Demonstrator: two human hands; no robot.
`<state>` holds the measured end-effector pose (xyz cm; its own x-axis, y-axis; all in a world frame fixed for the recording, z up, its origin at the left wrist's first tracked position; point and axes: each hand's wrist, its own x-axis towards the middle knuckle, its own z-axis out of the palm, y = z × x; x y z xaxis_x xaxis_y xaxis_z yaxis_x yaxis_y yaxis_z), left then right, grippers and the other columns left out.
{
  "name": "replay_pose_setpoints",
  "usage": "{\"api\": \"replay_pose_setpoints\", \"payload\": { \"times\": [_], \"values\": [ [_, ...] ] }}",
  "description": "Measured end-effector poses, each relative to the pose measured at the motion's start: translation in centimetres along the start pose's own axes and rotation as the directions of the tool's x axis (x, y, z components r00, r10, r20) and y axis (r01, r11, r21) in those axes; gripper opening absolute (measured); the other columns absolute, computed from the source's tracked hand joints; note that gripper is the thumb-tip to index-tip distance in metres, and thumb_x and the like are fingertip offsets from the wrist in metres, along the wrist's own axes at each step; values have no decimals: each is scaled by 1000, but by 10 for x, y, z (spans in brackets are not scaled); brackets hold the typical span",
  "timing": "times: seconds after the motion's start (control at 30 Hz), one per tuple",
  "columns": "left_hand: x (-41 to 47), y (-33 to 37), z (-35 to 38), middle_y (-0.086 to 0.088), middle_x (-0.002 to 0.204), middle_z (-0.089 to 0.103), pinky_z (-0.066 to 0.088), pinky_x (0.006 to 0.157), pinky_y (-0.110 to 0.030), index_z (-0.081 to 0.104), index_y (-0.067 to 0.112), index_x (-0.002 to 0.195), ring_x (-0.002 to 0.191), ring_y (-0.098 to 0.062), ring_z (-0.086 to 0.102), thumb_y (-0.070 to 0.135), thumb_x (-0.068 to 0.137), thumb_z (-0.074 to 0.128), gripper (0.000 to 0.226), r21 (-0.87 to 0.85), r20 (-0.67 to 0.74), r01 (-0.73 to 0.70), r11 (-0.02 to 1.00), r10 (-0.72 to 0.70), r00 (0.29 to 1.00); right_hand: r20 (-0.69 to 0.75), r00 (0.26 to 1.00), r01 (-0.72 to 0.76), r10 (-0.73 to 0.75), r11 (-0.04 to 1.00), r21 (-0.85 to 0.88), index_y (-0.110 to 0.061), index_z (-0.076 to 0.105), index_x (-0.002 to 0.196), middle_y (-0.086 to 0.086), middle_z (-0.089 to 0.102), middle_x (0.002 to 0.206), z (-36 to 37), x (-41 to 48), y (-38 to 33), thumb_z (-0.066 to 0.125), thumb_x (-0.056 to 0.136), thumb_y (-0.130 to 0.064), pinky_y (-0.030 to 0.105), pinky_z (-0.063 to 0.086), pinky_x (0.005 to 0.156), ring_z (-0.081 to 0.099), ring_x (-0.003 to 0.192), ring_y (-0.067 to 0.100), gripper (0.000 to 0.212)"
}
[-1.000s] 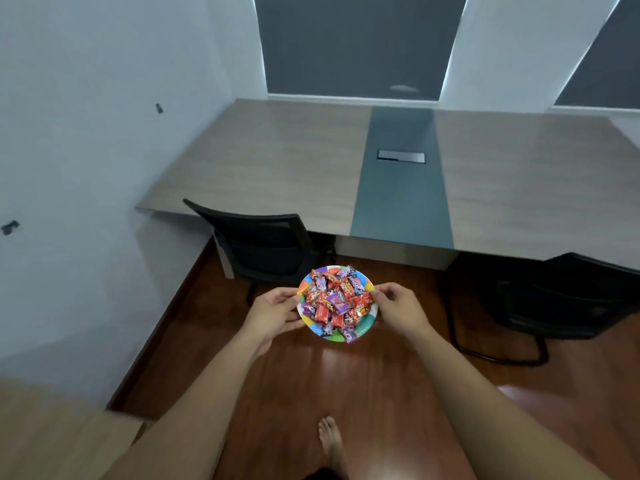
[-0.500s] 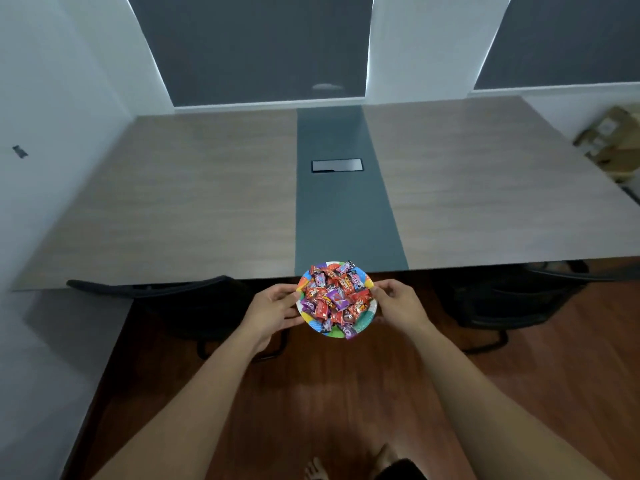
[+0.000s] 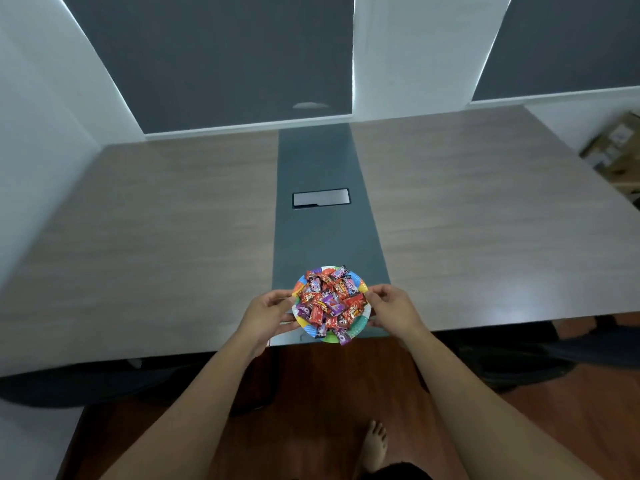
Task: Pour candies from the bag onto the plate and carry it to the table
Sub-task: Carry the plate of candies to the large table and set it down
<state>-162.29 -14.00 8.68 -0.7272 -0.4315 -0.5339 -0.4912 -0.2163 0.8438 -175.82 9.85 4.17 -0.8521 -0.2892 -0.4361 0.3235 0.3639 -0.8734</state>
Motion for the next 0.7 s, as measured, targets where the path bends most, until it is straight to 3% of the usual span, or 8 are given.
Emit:
{"api": "replay_pose_setpoints", "payload": {
  "times": [0.43, 0.57, 0.63, 0.7],
  "values": [
    [152, 75, 20, -16, 118, 80, 67, 72, -34, 73, 12, 116, 79, -24, 80, 17, 106, 69, 13, -43, -51, 68, 997, -71, 996, 70, 997, -39, 41, 999, -36, -8, 71, 114, 13, 82, 110, -3, 175, -62, 65, 109, -22, 55, 71, 80, 83, 96, 30, 16],
    [212, 98, 12, -15, 118, 80, 68, 74, -36, 73, 11, 118, 84, -26, 79, 18, 105, 69, 16, -26, -31, 64, 998, -65, 997, 46, 998, -41, 44, 997, -62, -7, 71, 117, 12, 81, 110, 7, 223, -84, 64, 110, -21, 49, 72, 76, 83, 94, 27, 18],
    [240, 109, 8, -15, 115, 79, 68, 78, -40, 74, 10, 116, 77, -22, 77, 17, 105, 69, 13, -29, -16, 69, 997, -70, 997, 24, 998, -52, 54, 997, -62, -3, 70, 119, 14, 81, 109, 15, 245, -94, 64, 110, -20, 42, 71, 69, 80, 87, 24, 20],
    [267, 118, 3, -14, 109, 78, 68, 79, -41, 73, 8, 116, 70, -19, 76, 13, 105, 68, 13, -39, -2, 75, 996, -75, 997, 7, 998, -61, 62, 995, -80, -4, 71, 117, 13, 80, 107, 23, 268, -101, 64, 110, -21, 45, 71, 69, 78, 82, 22, 20]
  ]
}}
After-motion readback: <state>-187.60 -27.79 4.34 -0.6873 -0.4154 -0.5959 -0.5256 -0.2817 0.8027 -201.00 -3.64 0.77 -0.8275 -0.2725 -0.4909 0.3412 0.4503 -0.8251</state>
